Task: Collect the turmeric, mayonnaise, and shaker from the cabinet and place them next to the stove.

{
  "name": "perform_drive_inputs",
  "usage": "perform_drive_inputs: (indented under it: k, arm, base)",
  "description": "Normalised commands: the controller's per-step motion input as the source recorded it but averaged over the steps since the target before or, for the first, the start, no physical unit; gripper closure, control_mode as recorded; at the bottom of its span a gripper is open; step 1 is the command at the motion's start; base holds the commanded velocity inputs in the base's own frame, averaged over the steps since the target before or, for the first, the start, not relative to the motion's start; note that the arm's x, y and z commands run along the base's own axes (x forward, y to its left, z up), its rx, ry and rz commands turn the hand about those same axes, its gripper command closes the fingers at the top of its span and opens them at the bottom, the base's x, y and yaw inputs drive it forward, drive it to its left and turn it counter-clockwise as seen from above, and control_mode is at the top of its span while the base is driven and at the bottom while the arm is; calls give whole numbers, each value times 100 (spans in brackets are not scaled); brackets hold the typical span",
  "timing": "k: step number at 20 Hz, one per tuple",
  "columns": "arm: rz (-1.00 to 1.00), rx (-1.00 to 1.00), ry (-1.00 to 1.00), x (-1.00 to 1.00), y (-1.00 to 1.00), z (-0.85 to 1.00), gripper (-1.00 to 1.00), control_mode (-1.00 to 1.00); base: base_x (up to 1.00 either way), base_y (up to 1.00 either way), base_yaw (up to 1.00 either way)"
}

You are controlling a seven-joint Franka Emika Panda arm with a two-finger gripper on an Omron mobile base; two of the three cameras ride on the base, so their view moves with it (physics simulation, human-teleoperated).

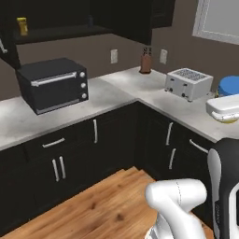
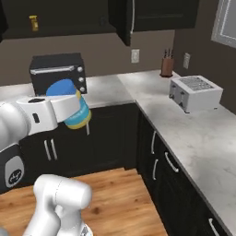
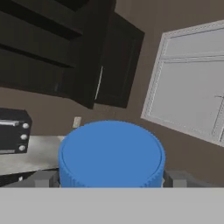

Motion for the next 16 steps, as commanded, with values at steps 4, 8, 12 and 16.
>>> perform_drive_inputs:
  k: [4,8,12,16]
  arm:
    - [0,0,0,0,0,0,100,100]
    - [0,0,0,0,0,0,100,100]
    - [0,0,0,0,0,0,100,100]
    - [0,0,0,0,0,0,100,100]
  base:
    - [-26,0,-46]
    - [-21,-1,-46]
    - [-15,-14,-45]
    - [-11,-33,-41]
